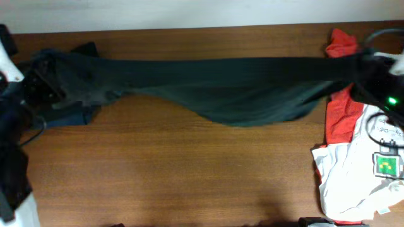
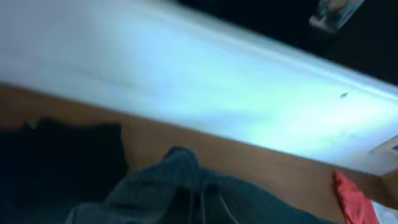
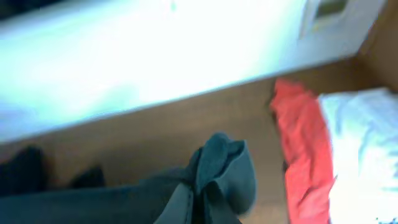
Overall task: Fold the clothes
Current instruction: 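Lift the shirt with both grippers, stretch it, and lay it flat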
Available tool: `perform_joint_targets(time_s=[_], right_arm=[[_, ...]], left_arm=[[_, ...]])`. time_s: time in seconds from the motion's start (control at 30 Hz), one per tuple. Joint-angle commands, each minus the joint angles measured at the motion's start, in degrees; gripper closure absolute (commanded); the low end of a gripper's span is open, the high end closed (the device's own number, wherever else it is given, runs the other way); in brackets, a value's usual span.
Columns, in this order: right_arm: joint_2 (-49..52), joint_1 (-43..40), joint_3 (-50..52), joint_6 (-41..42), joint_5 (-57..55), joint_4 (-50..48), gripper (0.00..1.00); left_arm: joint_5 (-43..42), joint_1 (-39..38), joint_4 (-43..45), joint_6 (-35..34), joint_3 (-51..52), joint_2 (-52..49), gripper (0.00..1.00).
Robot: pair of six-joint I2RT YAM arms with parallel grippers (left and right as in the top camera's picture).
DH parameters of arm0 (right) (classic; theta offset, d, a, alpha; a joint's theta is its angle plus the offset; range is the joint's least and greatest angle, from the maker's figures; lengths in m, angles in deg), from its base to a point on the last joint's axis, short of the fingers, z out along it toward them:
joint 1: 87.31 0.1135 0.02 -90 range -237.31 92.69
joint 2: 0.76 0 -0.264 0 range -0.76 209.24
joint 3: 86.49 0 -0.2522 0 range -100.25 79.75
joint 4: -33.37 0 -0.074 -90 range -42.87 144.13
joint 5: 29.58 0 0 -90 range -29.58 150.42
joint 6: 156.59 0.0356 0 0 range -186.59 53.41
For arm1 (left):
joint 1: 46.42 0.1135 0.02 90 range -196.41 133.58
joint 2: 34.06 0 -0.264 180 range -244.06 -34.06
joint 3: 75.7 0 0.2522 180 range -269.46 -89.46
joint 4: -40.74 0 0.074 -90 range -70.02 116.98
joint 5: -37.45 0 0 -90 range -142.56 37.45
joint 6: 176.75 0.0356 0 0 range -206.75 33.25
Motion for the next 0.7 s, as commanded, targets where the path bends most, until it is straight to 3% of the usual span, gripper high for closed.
perform_joint_targets(time_s=[0.0, 0.13, 0.33, 0.53, 0.6, 0.67], right_arm=[[-0.5, -0.5, -4.6, -1.7, -6.6, -0.5, 0.96], [2.2, -0.5, -4.7, -2.3, -6.9, -1.7, 0.96], [15.6, -0.5, -4.7, -2.3, -6.9, -2.1, 0.96], [30.8, -0.6, -4.7, -1.6, -6.9, -18.8, 0.96], [31.0, -1.0, -4.9, 1.5, -6.9, -30.5, 0.96], [30.0, -2.1, -6.6, 4.3, -6.8, -37.6, 0.96]], left_arm=[[-0.4, 0.3, 3.3, 3.7, -1.5, 2.7, 1.0], [-0.7, -0.7, 4.2, 4.9, -1.5, -0.5, 1.0], [-0.5, -7.8, 7.5, 6.6, -1.5, -14.8, 1.0], [-0.5, -10.3, 31.9, 6.7, -1.5, -31.8, 1.0], [0.7, -10.2, 44.9, 1.4, -1.7, -34.5, 1.0], [3.0, -10.0, 52.4, -1.6, -3.0, -34.7, 1.0]])
